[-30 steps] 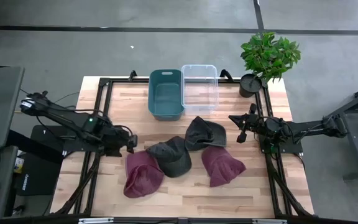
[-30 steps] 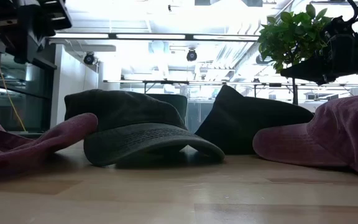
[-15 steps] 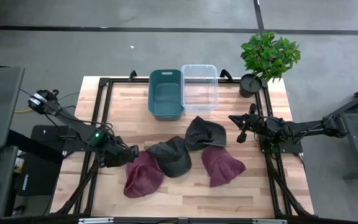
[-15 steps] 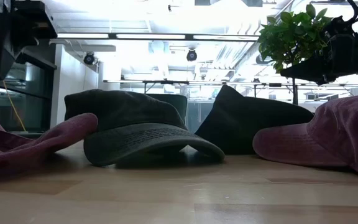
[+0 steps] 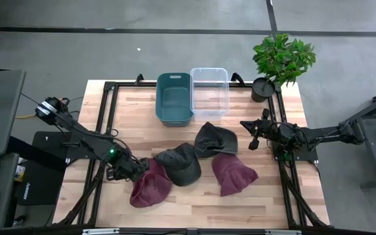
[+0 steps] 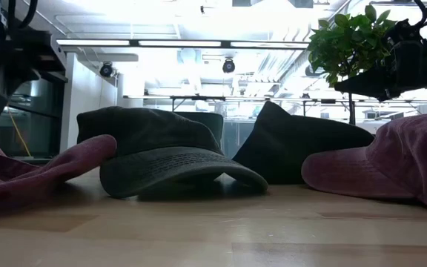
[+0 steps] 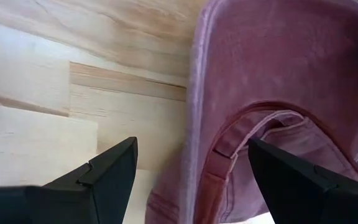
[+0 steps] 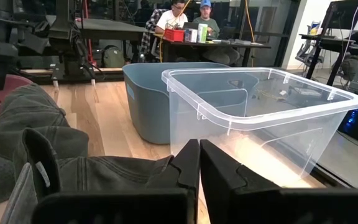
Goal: Pick & Place hat
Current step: Put the left red cap into the transparent bin
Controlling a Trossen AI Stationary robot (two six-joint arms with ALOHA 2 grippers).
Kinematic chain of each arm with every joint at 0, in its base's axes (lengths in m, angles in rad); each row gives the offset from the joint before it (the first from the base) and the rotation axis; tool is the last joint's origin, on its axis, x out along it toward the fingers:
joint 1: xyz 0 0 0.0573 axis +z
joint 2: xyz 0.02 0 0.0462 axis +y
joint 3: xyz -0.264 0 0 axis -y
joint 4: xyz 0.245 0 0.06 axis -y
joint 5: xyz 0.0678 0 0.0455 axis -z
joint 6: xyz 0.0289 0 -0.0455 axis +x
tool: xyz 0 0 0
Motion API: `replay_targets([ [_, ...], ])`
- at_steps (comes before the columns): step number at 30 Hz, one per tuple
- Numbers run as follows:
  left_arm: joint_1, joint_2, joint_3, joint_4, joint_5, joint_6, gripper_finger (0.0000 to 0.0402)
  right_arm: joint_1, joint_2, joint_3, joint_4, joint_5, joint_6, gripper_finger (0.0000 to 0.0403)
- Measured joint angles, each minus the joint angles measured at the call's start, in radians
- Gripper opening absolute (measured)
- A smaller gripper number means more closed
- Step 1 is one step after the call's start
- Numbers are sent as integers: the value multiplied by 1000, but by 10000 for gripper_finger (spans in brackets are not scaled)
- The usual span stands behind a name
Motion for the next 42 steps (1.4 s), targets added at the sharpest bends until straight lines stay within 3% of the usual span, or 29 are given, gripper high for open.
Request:
replay_targets([
  [12, 0, 10, 0, 6, -8, 13, 291, 0, 0, 0, -2, 0, 0, 7],
  [25, 0, 10, 0, 104, 7, 184, 291, 0, 0, 0, -2, 0, 0, 6],
  [36, 0, 10, 0, 264, 111, 402, 291, 0, 0, 0, -2, 0, 0, 9],
  [42, -9, 10, 0, 281, 119, 419, 291, 0, 0, 0, -2, 0, 0, 6],
])
